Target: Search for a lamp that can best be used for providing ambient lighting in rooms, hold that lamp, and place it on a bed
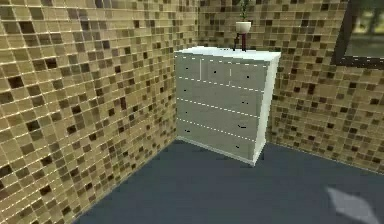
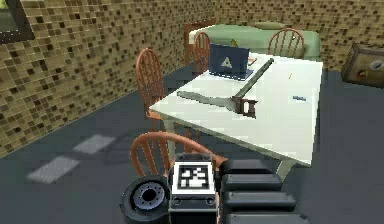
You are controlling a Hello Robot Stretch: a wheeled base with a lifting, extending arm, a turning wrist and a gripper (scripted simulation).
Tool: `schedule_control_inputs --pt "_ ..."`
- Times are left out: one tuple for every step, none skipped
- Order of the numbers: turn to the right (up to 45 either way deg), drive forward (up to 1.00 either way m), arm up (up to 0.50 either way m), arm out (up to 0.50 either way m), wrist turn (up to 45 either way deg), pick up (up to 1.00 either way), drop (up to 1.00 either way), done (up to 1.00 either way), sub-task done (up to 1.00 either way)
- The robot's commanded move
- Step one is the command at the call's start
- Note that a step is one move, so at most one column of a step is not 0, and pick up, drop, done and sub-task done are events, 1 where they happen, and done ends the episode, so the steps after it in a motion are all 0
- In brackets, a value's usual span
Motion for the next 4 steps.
schedule_control_inputs --pt "-33.0 0.0 0.0 0.0 0.0 0.0 0.0 0.0 0.0" --pt "0.0 0.05 0.0 0.0 0.0 0.0 0.0 0.0 0.0" --pt "45.0 0.0 0.0 0.0 0.0 0.0 0.0 0.0 0.0" --pt "18.0 0.0 0.0 0.0 0.0 0.0 0.0 0.0 0.0"
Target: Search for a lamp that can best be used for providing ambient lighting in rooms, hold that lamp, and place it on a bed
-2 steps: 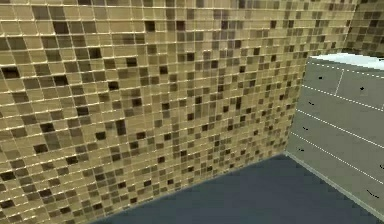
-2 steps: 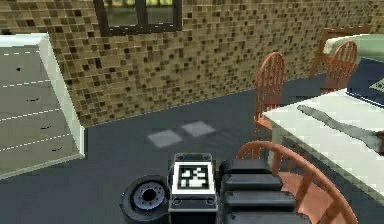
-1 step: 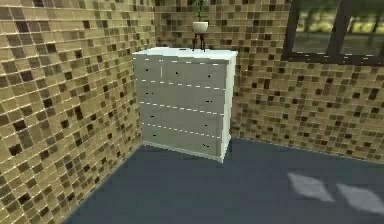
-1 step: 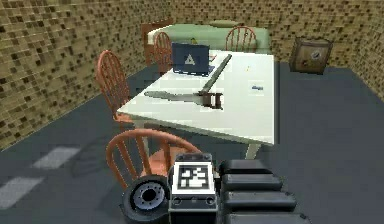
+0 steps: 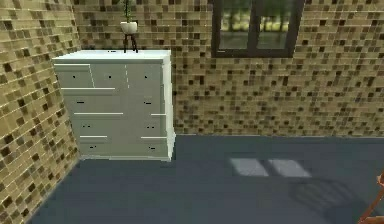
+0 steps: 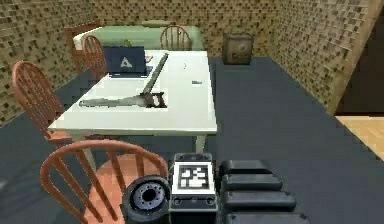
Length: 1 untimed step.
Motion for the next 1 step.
schedule_control_inputs --pt "0.0 0.65 0.0 0.0 0.0 0.0 0.0 0.0 0.0"
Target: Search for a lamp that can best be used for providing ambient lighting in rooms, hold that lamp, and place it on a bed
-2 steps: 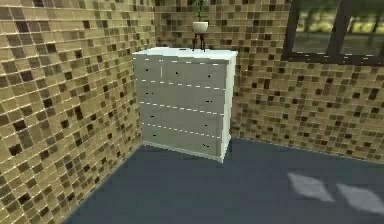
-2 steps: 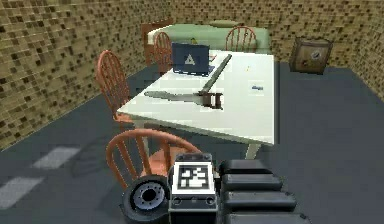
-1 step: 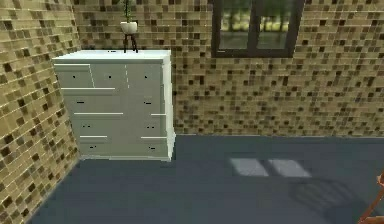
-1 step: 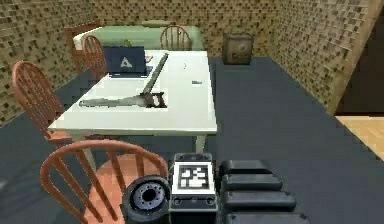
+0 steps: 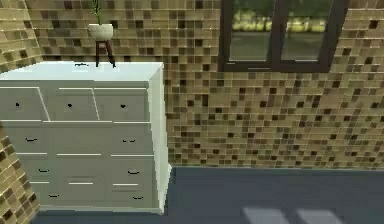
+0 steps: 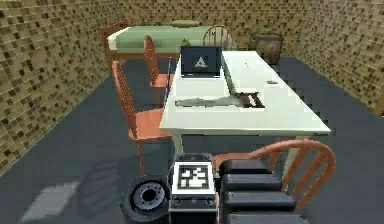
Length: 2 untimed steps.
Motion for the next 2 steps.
schedule_control_inputs --pt "42.0 0.0 0.0 0.0 0.0 0.0 0.0 0.0 0.0" --pt "0.0 1.0 0.0 0.0 0.0 0.0 0.0 0.0 0.0"
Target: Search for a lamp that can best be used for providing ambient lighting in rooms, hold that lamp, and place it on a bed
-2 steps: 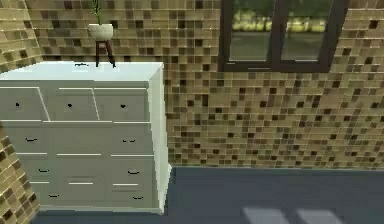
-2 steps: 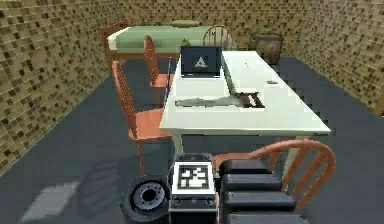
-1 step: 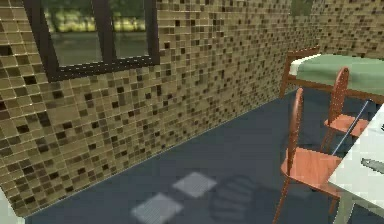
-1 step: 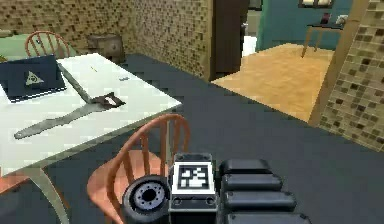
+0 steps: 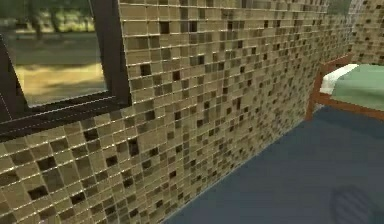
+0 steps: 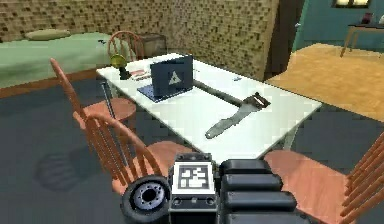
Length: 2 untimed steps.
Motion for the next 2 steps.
schedule_control_inputs --pt "3.0 0.0 0.0 0.0 0.0 0.0 0.0 0.0 0.0" --pt "0.0 0.8 0.0 0.0 0.0 0.0 0.0 0.0 0.0"
